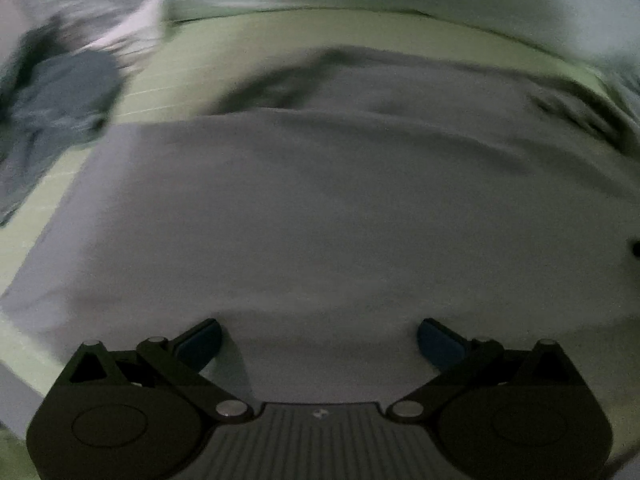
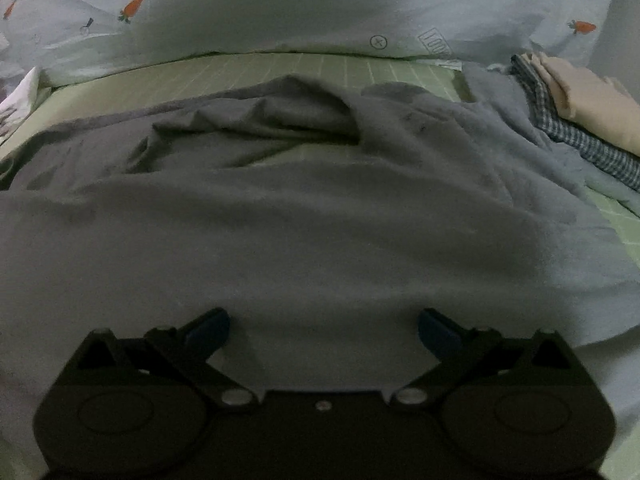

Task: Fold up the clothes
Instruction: 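Grasp the sweatshirt edge with the left gripper and lift it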

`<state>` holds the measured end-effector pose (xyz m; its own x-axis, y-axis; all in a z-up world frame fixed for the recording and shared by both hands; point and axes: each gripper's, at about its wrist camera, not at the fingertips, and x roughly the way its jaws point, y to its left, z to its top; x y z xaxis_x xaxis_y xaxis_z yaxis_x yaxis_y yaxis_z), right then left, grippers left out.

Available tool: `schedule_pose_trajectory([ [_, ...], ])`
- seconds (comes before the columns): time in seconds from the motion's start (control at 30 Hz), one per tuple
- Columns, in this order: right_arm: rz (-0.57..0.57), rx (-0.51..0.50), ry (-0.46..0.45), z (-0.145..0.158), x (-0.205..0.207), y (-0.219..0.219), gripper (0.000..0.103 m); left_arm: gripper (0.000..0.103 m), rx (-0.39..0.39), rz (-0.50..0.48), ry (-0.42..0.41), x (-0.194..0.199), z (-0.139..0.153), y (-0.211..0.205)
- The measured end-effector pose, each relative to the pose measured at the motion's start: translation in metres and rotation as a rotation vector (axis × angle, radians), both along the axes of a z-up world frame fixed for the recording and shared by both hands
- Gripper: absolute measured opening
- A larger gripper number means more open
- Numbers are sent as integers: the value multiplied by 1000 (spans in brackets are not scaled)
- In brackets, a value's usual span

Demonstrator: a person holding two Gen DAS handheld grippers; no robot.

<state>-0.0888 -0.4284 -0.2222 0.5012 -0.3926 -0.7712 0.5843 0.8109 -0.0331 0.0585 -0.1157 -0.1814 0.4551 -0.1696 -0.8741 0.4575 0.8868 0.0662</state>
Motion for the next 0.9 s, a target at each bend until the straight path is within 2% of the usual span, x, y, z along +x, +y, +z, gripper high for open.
schedule_pose_trajectory([
  [0.07,-39,-7,-8,-1,6,6,103,103,-14,41,-26,19,3,19],
  [0.17,-102,-23,-23,-1,12,18,103,102,-40,53,-76,44,8,37],
  [0.27,-179,-27,-30,-3,15,22,103,94,-57,35,-117,68,15,41],
  [0.37,-245,-14,-13,0,18,25,103,80,-110,-40,-152,94,24,37],
  [0.5,-278,-76,-5,10,30,34,103,59,-128,-157,-192,124,27,17],
  [0.63,-262,-141,-32,27,51,33,103,57,-136,-244,-176,155,18,-5],
  [0.73,-235,-153,-27,34,71,23,103,57,-115,-315,-166,168,8,-15],
  [0.87,-296,-65,-78,40,92,2,102,56,-107,-423,-167,168,0,-19],
  [0.9,-292,-57,-82,42,99,0,102,47,-109,-435,-166,169,-1,-19],
])
